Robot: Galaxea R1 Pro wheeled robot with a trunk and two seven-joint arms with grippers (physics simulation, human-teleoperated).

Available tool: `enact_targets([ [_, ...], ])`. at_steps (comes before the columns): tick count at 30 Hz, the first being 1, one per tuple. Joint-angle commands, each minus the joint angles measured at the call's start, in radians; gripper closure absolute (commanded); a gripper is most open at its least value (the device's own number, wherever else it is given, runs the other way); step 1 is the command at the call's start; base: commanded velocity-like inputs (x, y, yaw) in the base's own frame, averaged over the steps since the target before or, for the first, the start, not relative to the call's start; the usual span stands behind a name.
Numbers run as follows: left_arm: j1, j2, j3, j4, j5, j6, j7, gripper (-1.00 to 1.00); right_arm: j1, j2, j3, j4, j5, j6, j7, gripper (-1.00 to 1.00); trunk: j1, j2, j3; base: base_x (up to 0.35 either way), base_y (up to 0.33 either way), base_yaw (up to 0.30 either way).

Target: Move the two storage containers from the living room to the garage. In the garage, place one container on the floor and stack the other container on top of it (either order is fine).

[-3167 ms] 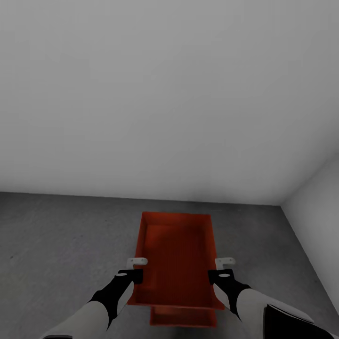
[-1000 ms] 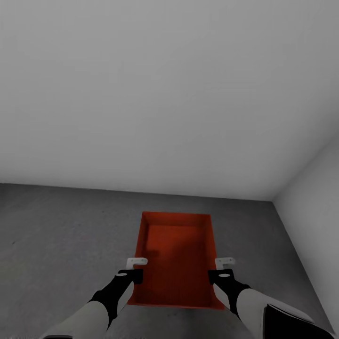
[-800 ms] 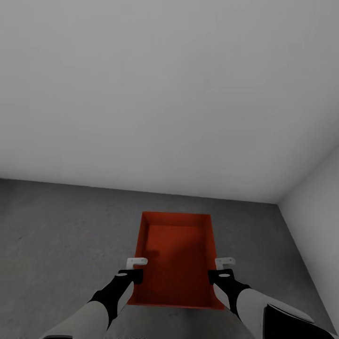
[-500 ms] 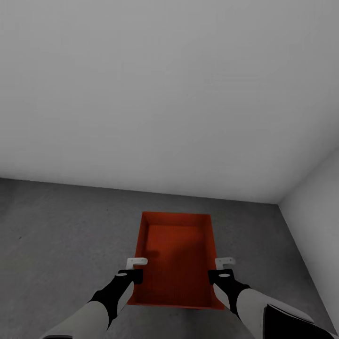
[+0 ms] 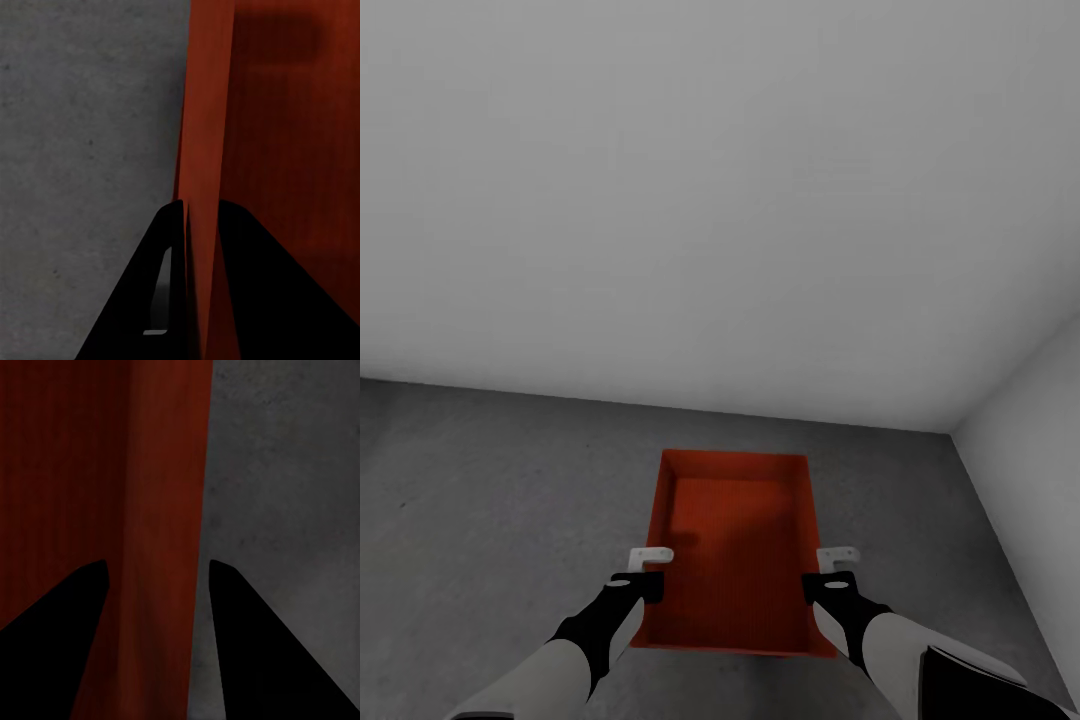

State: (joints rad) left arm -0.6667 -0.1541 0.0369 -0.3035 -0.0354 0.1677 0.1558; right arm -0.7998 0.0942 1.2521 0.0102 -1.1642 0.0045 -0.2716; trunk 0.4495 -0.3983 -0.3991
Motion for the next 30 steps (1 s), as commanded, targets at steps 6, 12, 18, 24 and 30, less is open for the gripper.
enact_targets([
  [6, -0.001, 0.005, 0.029, -0.002, -0.012, 0.007, 0.001, 1.00, -0.001, -0.001, 0.010, 0.007, 0.000, 0.000, -0.004, 1.00, 0.001, -0.002, -0.001, 0.000, 0.000, 0.000],
  [12, -0.001, 0.005, 0.029, -0.003, -0.012, 0.007, 0.001, 1.00, -0.001, -0.001, 0.010, 0.007, 0.000, 0.000, -0.004, 1.00, 0.001, -0.002, -0.001, 0.000, 0.000, 0.000],
  [18, -0.001, 0.005, 0.029, -0.003, -0.012, 0.007, 0.001, 1.00, -0.001, -0.001, 0.010, 0.007, 0.000, 0.000, -0.004, 1.00, 0.001, -0.002, -0.001, 0.000, 0.000, 0.000],
  [24, -0.001, 0.004, 0.029, -0.004, -0.012, 0.007, -0.002, 1.00, -0.001, -0.002, 0.010, 0.007, 0.000, 0.000, -0.004, 1.00, 0.001, -0.002, -0.001, 0.000, 0.000, 0.000],
  [30, -0.001, 0.004, 0.030, -0.004, -0.012, 0.007, -0.002, 1.00, -0.001, -0.002, 0.010, 0.007, 0.000, 0.000, -0.004, 1.00, 0.001, -0.002, -0.001, 0.000, 0.000, 0.000],
])
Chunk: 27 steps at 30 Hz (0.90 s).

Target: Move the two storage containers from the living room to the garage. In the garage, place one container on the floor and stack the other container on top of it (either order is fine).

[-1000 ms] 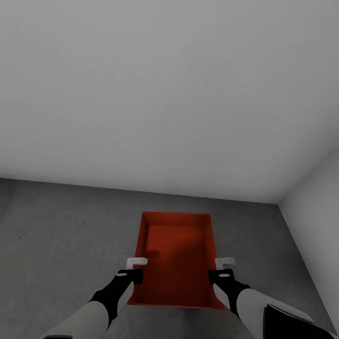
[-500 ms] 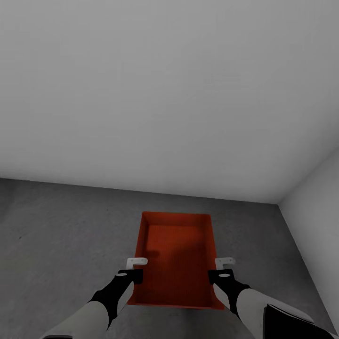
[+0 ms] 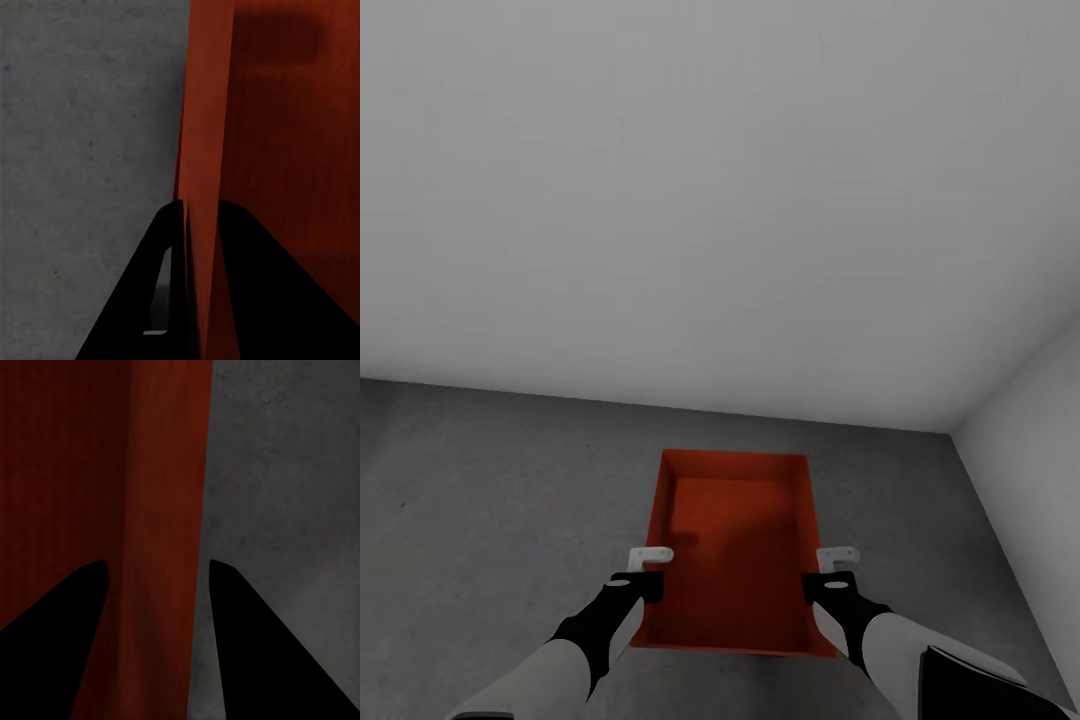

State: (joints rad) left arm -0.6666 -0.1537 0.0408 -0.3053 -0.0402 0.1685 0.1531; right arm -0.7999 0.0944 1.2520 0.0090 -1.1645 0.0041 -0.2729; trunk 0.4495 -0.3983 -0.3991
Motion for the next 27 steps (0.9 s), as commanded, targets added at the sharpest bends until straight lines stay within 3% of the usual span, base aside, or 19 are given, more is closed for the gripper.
enact_targets([
  [1, -0.001, 0.003, 0.026, -0.002, -0.007, 0.007, 0.000, 1.00, -0.001, -0.002, 0.010, 0.008, 0.000, 0.000, -0.003, 1.00, 0.000, -0.002, -0.001, 0.000, 0.000, 0.000],
  [27, -0.001, 0.003, 0.027, -0.001, -0.006, 0.008, -0.002, 1.00, -0.001, -0.002, 0.010, 0.008, 0.000, 0.000, -0.003, 1.00, 0.000, -0.002, -0.001, 0.000, 0.000, 0.000],
])
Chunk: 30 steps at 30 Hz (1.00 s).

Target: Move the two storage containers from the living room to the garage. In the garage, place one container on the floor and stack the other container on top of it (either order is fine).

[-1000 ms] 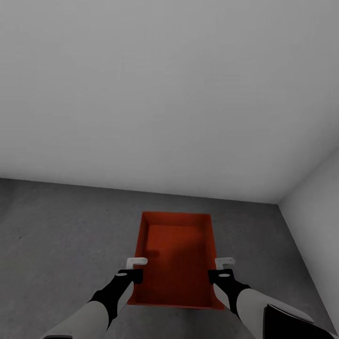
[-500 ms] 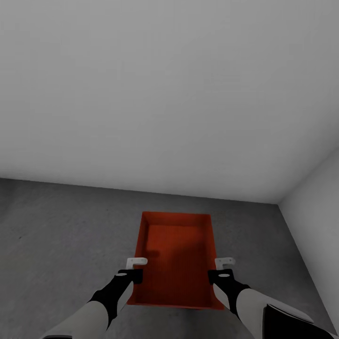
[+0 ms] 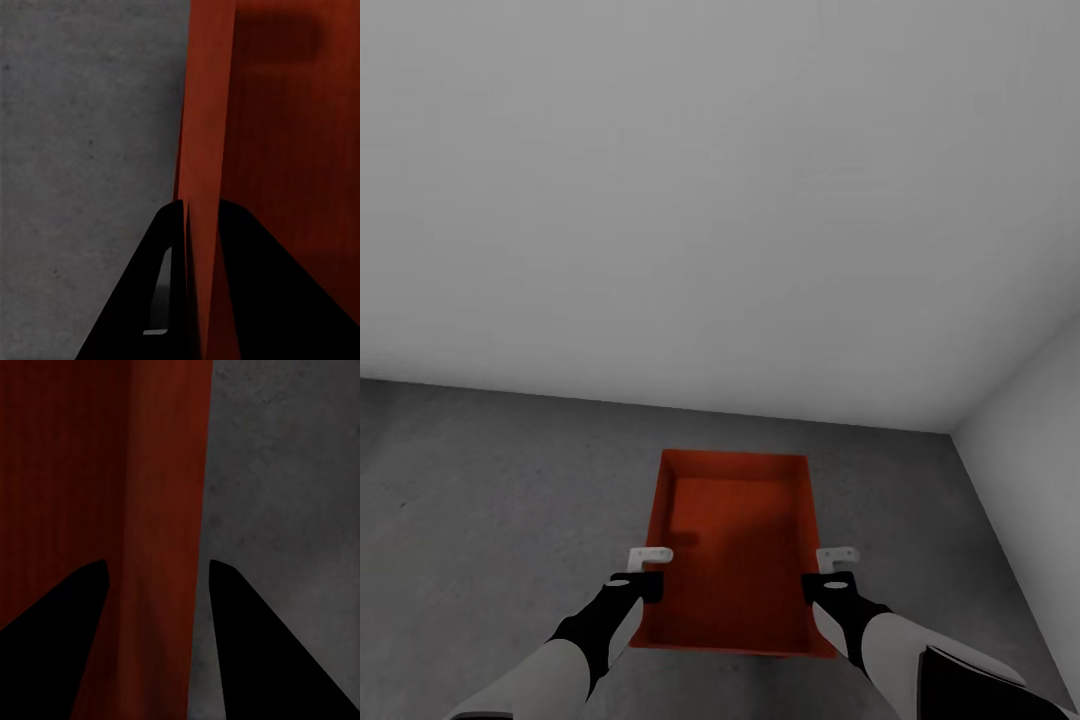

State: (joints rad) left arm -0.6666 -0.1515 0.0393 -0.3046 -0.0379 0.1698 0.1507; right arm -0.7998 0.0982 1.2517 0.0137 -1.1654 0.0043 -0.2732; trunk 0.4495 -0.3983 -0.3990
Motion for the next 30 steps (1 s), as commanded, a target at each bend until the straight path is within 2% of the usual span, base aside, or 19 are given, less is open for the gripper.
enact_targets([
  [1, -0.001, 0.001, 0.028, -0.001, -0.008, 0.007, 0.001, 1.00, -0.001, -0.006, 0.011, 0.003, 0.001, 0.000, -0.003, 1.00, 0.000, -0.002, -0.001, 0.000, 0.000, 0.000],
  [16, -0.001, 0.000, 0.028, -0.001, -0.008, 0.007, 0.002, 1.00, -0.001, -0.006, 0.011, 0.003, 0.001, 0.000, -0.003, 1.00, 0.000, -0.002, -0.001, 0.000, 0.000, 0.000],
  [30, -0.001, 0.000, 0.028, -0.001, -0.008, 0.007, 0.003, 1.00, -0.001, -0.006, 0.011, 0.003, 0.001, 0.000, -0.003, 1.00, 0.054, -0.100, -0.045, 0.000, 0.000, 0.000],
])
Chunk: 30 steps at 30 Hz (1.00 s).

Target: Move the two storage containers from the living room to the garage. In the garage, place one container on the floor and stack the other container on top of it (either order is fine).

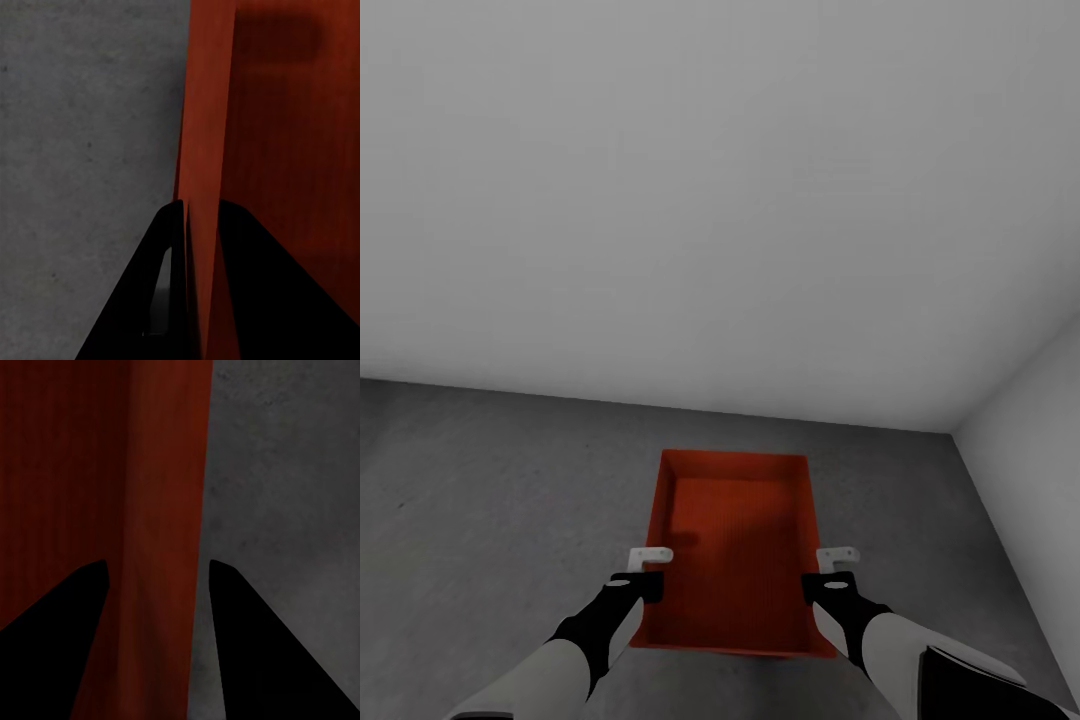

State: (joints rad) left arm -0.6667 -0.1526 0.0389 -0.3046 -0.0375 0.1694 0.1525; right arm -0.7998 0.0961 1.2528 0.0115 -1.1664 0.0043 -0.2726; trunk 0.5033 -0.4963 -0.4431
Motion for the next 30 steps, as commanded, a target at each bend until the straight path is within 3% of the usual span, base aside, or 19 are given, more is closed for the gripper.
enact_targets([
  [1, -0.001, 0.001, 0.029, -0.001, -0.009, 0.007, 0.001, 1.00, -0.001, -0.004, 0.010, 0.005, 0.002, 0.000, -0.004, 1.00, 0.004, -0.009, -0.004, 0.000, 0.000, 0.000],
  [6, -0.001, 0.001, 0.029, -0.001, -0.009, 0.007, 0.001, 1.00, -0.001, -0.004, 0.010, 0.005, 0.002, 0.000, -0.004, 1.00, 0.023, -0.044, -0.020, 0.000, 0.000, 0.000],
  [17, -0.001, 0.001, 0.029, -0.001, -0.009, 0.007, 0.001, 1.00, -0.001, -0.004, 0.010, 0.005, 0.002, 0.001, -0.004, 1.00, 0.023, -0.044, -0.020, 0.000, 0.000, -0.005],
  [30, -0.001, 0.001, 0.029, -0.002, -0.009, 0.007, 0.002, 1.00, -0.001, -0.003, 0.010, 0.005, 0.002, 0.002, -0.004, 1.00, 0.023, -0.044, -0.020, 0.000, 0.000, -0.177],
])
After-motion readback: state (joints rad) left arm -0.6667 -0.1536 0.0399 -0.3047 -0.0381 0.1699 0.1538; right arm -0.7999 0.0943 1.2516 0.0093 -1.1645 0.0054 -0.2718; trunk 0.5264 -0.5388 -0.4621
